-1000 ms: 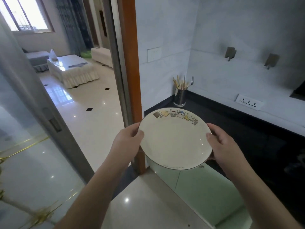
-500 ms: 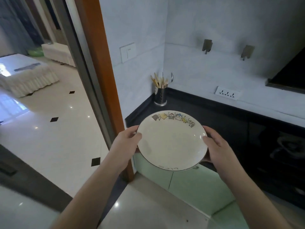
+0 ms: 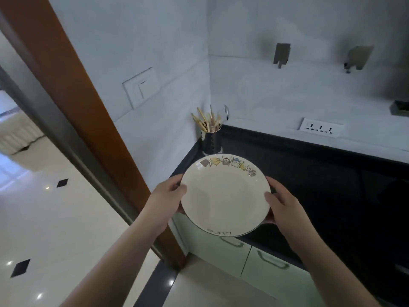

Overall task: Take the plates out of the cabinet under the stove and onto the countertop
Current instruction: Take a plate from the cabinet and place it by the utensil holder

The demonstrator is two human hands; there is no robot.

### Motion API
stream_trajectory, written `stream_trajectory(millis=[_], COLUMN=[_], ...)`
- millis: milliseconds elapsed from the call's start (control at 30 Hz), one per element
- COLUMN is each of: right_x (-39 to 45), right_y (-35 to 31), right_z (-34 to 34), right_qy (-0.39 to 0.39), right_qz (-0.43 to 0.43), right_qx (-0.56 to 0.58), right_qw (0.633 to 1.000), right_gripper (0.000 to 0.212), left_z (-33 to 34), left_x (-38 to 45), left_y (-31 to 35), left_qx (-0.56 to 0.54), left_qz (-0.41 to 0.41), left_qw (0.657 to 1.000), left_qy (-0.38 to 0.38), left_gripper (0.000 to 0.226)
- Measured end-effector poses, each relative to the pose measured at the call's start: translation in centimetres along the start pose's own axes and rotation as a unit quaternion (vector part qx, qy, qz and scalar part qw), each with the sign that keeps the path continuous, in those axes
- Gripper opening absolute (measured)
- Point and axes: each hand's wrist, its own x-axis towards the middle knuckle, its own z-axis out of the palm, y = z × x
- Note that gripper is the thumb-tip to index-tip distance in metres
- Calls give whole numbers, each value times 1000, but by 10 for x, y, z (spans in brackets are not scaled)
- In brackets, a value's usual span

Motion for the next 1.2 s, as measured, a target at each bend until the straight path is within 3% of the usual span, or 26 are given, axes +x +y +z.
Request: stream_trajectory(millis=[200,433,667,867,1200], right_x=[51,98,134,153,208], right_y=[4,28,51,81,116], right_z=[6,21,43,46,43], right_qy=[-13,35,89,143,128], right_qz=[30,128,186,238,306], right_qx=[-60,-86,-7,45,23], right_qw=[998,987,979,960,943], right_gripper=[42,41,25,23,26], left_z=[9,23,45,74,95], left_x=[58,142,221,257,303], left_y=[-6,-31,-63,-82,-91], left_qx=[15,43,30,33,36], left_qz=[-5,-31,-112,-180,-241], left_qw=[999,991,983,967,952], left_qy=[-50,-119,-140,-175,-184], left_gripper=[26,27,13,15,17])
